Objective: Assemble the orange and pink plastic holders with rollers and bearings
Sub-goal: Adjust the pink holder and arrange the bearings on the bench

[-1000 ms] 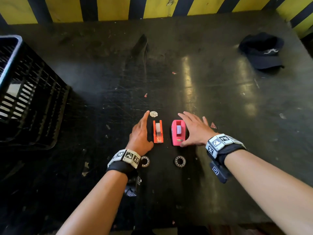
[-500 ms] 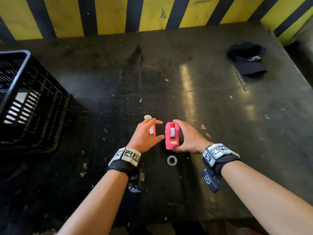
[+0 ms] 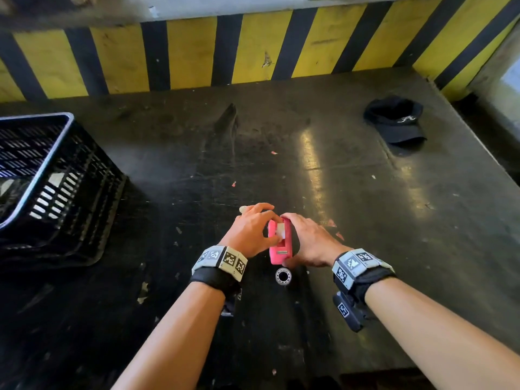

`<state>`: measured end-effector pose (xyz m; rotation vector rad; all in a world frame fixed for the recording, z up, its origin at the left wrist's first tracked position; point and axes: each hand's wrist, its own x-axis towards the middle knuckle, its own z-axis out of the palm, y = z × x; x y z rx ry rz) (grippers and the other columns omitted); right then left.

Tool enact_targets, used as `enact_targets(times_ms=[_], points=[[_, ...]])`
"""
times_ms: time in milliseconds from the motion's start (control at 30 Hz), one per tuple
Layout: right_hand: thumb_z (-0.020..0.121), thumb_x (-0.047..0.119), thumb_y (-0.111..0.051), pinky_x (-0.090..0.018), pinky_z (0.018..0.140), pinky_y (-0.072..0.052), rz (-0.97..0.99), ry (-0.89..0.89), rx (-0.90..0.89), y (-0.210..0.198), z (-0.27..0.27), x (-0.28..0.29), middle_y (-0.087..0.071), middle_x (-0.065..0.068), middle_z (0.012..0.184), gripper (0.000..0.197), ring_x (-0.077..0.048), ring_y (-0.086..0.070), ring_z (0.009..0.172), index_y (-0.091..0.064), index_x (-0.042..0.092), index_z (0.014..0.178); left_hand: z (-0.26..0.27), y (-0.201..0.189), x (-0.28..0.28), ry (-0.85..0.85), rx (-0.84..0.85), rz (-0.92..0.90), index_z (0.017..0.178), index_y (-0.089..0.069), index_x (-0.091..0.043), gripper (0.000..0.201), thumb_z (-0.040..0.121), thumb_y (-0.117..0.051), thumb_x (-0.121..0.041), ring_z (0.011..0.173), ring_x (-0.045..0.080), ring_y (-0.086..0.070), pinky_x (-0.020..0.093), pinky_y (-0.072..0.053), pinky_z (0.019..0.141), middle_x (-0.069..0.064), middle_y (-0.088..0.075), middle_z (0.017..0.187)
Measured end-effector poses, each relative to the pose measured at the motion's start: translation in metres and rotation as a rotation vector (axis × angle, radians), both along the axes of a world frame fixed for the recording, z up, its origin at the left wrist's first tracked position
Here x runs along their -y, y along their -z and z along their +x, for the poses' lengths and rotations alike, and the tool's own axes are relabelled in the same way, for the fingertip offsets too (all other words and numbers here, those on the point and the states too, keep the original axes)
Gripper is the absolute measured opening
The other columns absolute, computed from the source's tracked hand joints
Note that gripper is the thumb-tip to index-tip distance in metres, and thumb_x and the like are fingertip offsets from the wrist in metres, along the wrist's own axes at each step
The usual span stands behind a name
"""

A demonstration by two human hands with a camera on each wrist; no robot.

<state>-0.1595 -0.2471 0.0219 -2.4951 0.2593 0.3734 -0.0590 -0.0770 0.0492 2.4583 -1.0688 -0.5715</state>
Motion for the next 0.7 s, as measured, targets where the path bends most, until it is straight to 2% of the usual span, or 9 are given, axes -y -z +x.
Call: enact_targets(times_ms=[67,133,200,300,467,567,633,700], points=[[0.049,0.048,-0.090,-0.054,0.103,-0.045,-0.033,-0.003,-0.044,0.004,0.004,0.000,-0.050,0.006,0.143,0.113,-0.026,-0.052,0.125,-0.031,0.033,0.144,0.002,-0.001,-0.004,-0.003,-0.015,-0.026,0.120,-0.066,-0.034,0.039,0.083,-0.075,-0.044,0.137,0.021,-0.048,0.048,-0.044,0.112,-0.006,-0.056,0.144],[0.048,0.047,-0.089,-0.054,0.101,-0.046,-0.071,-0.006,-0.077,0.011,0.010,0.002,-0.051,0.005,0.140,0.110,-0.027,-0.053,0.124,-0.031,0.034,0.141,0.006,-0.004,-0.010,-0.042,-0.056,-0.075,0.113,-0.066,-0.037,0.033,0.082,-0.074,-0.044,0.118,0.016,-0.060,0.042,-0.051,0.103,-0.006,-0.068,0.121],[0.048,0.044,-0.089,-0.053,0.099,-0.048,-0.103,0.001,-0.101,0.018,0.019,0.005,-0.052,0.004,0.138,0.109,-0.029,-0.054,0.123,-0.031,0.033,0.140,0.010,-0.005,-0.017,-0.087,-0.095,-0.120,0.112,-0.067,-0.035,0.032,0.081,-0.075,-0.038,0.107,0.013,-0.066,0.038,-0.055,0.097,-0.005,-0.071,0.110],[0.051,0.039,-0.094,-0.052,0.098,-0.050,-0.109,0.044,-0.135,0.028,0.035,0.011,-0.052,0.002,0.139,0.112,-0.032,-0.056,0.122,-0.029,0.032,0.141,0.014,-0.004,-0.030,-0.137,-0.109,-0.114,0.118,-0.069,-0.027,0.036,0.083,-0.078,-0.023,0.104,0.010,-0.071,0.034,-0.057,0.096,-0.007,-0.074,0.111],[0.056,0.028,-0.095,-0.050,0.097,-0.052,-0.065,0.090,-0.153,0.050,0.056,0.012,-0.054,-0.004,0.138,0.113,-0.034,-0.057,0.119,-0.025,0.031,0.144,0.015,0.006,-0.052,-0.197,-0.141,-0.115,0.127,-0.068,-0.025,0.042,0.086,-0.079,-0.025,0.104,0.007,-0.070,0.026,-0.056,0.097,-0.009,-0.074,0.114],[0.059,0.025,-0.095,-0.047,0.100,-0.050,-0.055,0.090,-0.170,0.062,0.062,0.013,-0.053,-0.008,0.143,0.117,-0.036,-0.055,0.124,-0.022,0.029,0.151,0.013,0.012,-0.058,-0.220,-0.148,-0.131,0.126,-0.069,-0.023,0.041,0.086,-0.079,-0.023,0.103,0.005,-0.070,0.015,-0.051,0.094,-0.009,-0.075,0.114],[0.060,0.029,-0.095,-0.049,0.106,-0.046,-0.073,0.079,-0.207,0.068,0.061,0.013,-0.044,-0.009,0.155,0.128,-0.037,-0.049,0.134,-0.012,0.029,0.158,0.013,0.014,-0.059,-0.234,-0.154,-0.124,0.127,-0.069,-0.023,0.041,0.087,-0.079,-0.023,0.103,0.003,-0.068,0.007,-0.044,0.089,-0.012,-0.073,0.111],[0.058,0.038,-0.094,-0.057,0.114,-0.038,-0.071,0.093,-0.209,0.067,0.058,0.011,-0.020,-0.003,0.169,0.138,-0.036,-0.034,0.148,-0.001,0.033,0.160,0.014,0.016,-0.058,-0.239,-0.166,-0.118,0.128,-0.068,-0.025,0.042,0.087,-0.078,-0.023,0.102,0.000,-0.066,0.004,-0.041,0.086,-0.016,-0.068,0.107]])
